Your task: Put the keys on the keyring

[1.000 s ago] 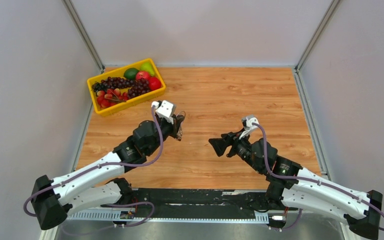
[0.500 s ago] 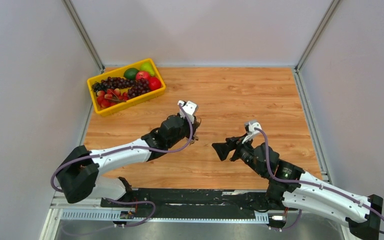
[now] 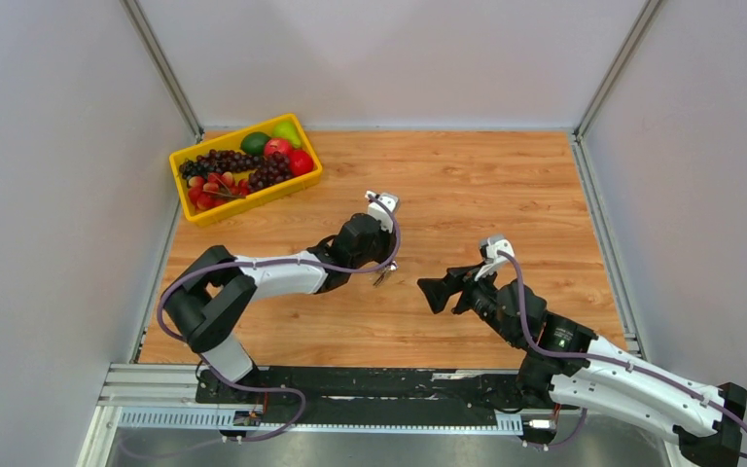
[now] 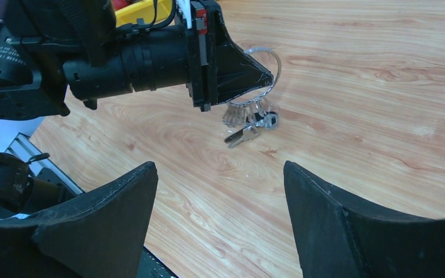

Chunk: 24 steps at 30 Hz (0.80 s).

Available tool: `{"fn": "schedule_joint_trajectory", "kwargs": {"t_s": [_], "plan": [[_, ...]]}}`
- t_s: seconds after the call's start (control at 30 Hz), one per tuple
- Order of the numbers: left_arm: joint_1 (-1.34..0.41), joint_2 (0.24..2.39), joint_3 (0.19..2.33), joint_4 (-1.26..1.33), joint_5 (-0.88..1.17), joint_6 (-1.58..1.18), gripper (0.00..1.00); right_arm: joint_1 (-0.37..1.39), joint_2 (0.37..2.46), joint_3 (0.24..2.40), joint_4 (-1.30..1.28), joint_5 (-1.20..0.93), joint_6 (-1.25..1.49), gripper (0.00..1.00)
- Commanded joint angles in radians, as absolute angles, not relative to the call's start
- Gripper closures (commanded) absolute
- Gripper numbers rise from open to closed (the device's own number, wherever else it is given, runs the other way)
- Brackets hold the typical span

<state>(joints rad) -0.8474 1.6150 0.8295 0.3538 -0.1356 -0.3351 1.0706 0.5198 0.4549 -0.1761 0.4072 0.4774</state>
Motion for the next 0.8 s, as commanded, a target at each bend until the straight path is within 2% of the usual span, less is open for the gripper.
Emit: {"fn": "schedule_joint_trajectory", "kwargs": {"t_s": [0.0,0.23,0.53,0.63,0.7,0.73,0.77], "plan": [[-0.817,1.681,0.895,0.439,-0.079,-0.388,0.82,1.063,0.51,0.456,-0.201,0.441,0.437,0.17],[-0.811,1.762,0.982,0.416,-0.034,-0.373,0.56,1.058,0.506,0.455,-0.216,0.451,0.425,0.14],[-0.811,1.7,1.117,0.263,-0.097,-0.219,0.38,1.047,0.533,0.454,-0.222,0.457,0.44,0.13],[-0.811,1.627,1.124,0.241,-0.136,-0.183,0.35,1.042,0.544,0.457,-0.228,0.468,0.448,0.12],[-0.811,1.572,1.118,0.232,-0.154,-0.163,0.27,1.041,0.548,0.457,-0.232,0.48,0.458,0.11],[-0.811,1.555,1.117,0.218,-0.164,-0.15,0.14,1.039,0.55,0.457,-0.234,0.486,0.464,0.09],[-0.811,1.525,1.119,0.208,-0.17,-0.145,0.09,1.039,0.553,0.457,-0.235,0.49,0.469,0.07]]}}
